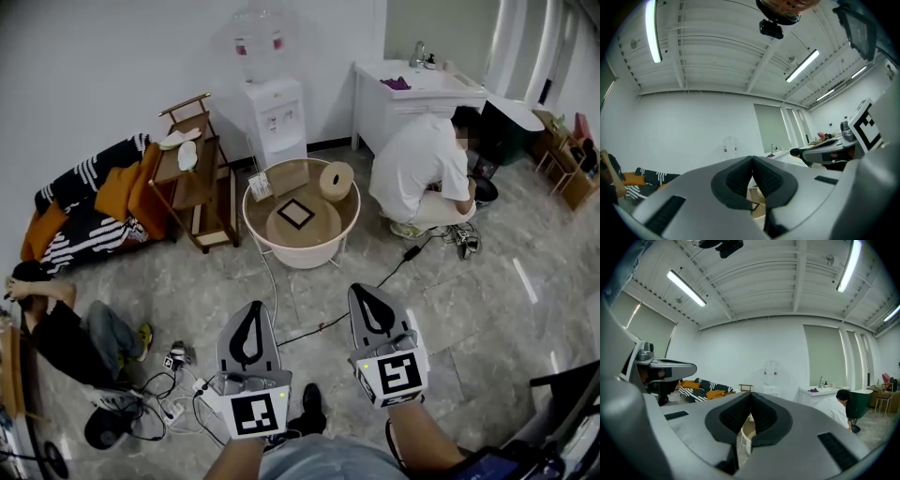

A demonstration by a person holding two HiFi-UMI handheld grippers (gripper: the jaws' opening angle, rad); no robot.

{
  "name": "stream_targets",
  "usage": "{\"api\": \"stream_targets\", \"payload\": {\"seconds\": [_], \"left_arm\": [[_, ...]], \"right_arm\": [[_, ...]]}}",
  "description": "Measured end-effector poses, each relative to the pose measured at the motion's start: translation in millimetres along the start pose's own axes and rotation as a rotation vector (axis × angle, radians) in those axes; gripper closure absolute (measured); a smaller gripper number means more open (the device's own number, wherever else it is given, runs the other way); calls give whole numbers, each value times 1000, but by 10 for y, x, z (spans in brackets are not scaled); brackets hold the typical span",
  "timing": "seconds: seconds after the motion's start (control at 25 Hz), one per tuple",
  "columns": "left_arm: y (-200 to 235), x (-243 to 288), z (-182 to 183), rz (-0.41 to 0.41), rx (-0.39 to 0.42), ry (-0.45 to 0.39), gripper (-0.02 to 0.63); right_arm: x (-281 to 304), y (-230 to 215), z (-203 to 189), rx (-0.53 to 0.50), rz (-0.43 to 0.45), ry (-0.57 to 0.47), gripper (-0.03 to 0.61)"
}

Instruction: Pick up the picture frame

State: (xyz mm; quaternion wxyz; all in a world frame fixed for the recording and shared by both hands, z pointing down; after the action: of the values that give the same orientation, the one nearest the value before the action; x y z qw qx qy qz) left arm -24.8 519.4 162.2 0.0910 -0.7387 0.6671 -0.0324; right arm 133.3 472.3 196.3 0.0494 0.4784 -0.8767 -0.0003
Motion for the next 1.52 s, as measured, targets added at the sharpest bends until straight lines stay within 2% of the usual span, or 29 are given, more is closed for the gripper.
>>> {"api": "stream_targets", "payload": {"seconds": [0.2,0.44,0.76,1.04,1.2,1.36,1.52], "left_arm": [[378,546,43,-11,3,-47,598],[582,980,4,-30,-5,-62,598],[536,1620,-298,-63,-24,-14,598],[517,2487,-493,-82,-5,14,598],[556,3046,-516,-68,16,26,598],[586,3563,-420,-42,34,17,598],[643,3847,-297,-2,40,-9,598]], "right_arm": [[615,-82,255,-29,-24,-42,565],[1007,-174,403,-49,-49,-55,565],[1423,-592,185,-24,-96,-18,565],[2137,-1069,22,1,-96,10,565],[2650,-1381,26,13,-75,0,565],[3127,-1731,235,1,-61,-67,565],[3426,-1903,421,-5,-27,-102,565]]}}
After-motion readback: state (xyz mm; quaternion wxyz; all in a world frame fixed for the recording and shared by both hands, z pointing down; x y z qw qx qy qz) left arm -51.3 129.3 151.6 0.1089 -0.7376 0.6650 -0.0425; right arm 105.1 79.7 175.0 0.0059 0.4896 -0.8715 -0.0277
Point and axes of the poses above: the fingertips, and each gripper's own axes: x forward along the fingers, y to its left, z out of its top, the point moved 3 cm from there along -x, backward along the fingers, and after that the axes turned 2 degrees about x, right-handed, at the moved point
